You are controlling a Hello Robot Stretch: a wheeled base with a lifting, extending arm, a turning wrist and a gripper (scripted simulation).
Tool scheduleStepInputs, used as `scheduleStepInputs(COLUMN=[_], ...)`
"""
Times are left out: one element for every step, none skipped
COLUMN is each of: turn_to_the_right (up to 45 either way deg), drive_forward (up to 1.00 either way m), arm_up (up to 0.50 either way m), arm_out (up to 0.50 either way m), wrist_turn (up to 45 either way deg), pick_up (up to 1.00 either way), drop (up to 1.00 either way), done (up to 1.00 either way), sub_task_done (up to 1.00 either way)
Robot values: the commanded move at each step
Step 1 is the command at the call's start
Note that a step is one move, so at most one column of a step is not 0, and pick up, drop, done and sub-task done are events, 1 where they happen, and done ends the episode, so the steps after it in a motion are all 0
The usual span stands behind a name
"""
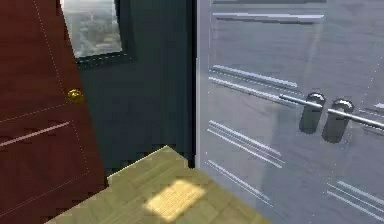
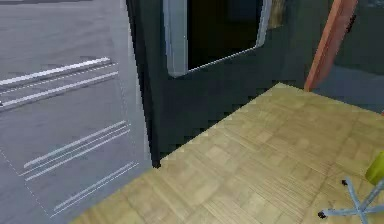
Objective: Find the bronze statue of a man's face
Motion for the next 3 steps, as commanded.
scheduleStepInputs(turn_to_the_right=[-33.0,0.0,-45.0], drive_forward=[0.00,0.90,0.00], arm_up=[0.00,0.00,0.00], arm_out=[0.00,0.00,0.00], wrist_turn=[0.0,0.0,0.0], pick_up=[0.00,0.00,0.00], drop=[0.00,0.00,0.00], done=[0.00,0.00,0.00], sub_task_done=[0.00,0.00,0.00])
